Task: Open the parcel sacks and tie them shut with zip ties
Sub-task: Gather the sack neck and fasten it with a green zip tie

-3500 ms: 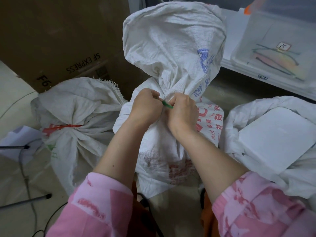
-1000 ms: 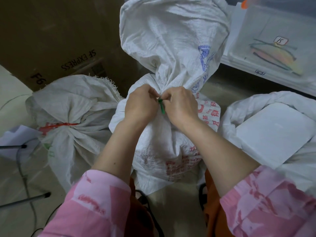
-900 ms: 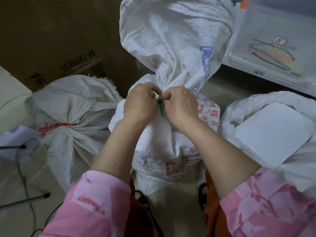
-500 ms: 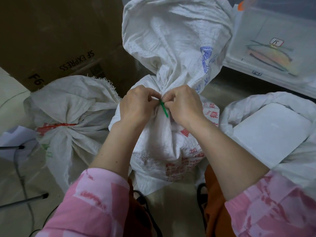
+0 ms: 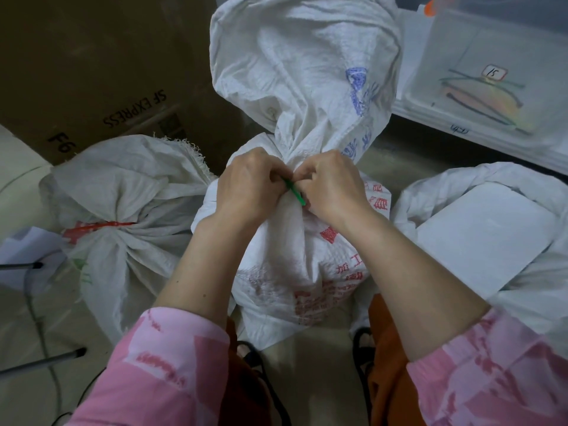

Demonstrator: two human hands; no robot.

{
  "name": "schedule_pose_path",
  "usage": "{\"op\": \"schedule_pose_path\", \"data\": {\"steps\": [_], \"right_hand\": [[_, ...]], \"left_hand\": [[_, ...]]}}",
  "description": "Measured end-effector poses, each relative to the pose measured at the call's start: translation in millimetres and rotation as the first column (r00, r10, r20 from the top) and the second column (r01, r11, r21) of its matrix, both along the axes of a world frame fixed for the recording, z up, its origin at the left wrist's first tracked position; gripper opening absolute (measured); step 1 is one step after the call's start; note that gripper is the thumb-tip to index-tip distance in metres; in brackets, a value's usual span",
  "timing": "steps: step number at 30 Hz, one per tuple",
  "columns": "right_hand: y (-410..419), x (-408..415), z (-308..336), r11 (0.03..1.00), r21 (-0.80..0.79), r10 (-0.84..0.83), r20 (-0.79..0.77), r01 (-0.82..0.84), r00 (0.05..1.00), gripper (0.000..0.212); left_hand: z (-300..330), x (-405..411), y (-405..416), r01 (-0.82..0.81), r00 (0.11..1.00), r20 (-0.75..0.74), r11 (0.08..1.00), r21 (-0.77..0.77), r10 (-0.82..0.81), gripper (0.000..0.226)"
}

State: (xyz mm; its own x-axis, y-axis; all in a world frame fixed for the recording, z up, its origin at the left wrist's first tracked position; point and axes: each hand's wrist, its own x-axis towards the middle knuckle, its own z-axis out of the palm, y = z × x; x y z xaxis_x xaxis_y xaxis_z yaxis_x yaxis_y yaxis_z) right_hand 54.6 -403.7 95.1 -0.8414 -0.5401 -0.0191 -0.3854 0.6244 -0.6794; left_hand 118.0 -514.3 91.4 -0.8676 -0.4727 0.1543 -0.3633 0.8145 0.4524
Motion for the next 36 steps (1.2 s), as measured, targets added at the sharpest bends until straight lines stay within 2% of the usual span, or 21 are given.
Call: {"op": "schedule_pose_path", "data": {"steps": [7, 13, 23, 29, 36], "right_hand": [[2.9, -5.8, 2.4, 0.998, -0.041, 0.042, 0.000, -0.042, 0.999, 0.015], [6.0, -9.1, 1.6, 0.999, -0.041, 0.035, 0.017, -0.034, 0.999, 0.016], [10.5, -11.4, 3.6, 0.995, -0.062, 0.088, 0.068, -0.084, 0.994, 0.011], [10.5, -11.3, 1.8, 0.995, -0.068, 0.080, 0.057, -0.076, 0.995, 0.012], [8.3, -8.2, 4.5, 0.990, -0.086, 0.115, 0.066, -0.109, 0.991, 0.006]], "left_hand": [[-0.2, 1.1, -0.8, -0.079, 0.997, -0.020, 0.996, 0.044, 0.080, 0.016], [2.0, 1.6, -1.1, 0.048, 0.994, -0.097, 0.998, 0.031, -0.044, 0.016], [0.1, 4.3, -4.7, -0.089, 0.994, -0.068, 0.996, 0.020, 0.090, 0.012], [1.8, 4.0, -1.6, 0.056, 0.994, -0.100, 0.998, 0.034, -0.052, 0.013], [1.2, 5.5, -5.1, -0.067, 0.995, -0.077, 0.997, 0.038, 0.070, 0.013]]}}
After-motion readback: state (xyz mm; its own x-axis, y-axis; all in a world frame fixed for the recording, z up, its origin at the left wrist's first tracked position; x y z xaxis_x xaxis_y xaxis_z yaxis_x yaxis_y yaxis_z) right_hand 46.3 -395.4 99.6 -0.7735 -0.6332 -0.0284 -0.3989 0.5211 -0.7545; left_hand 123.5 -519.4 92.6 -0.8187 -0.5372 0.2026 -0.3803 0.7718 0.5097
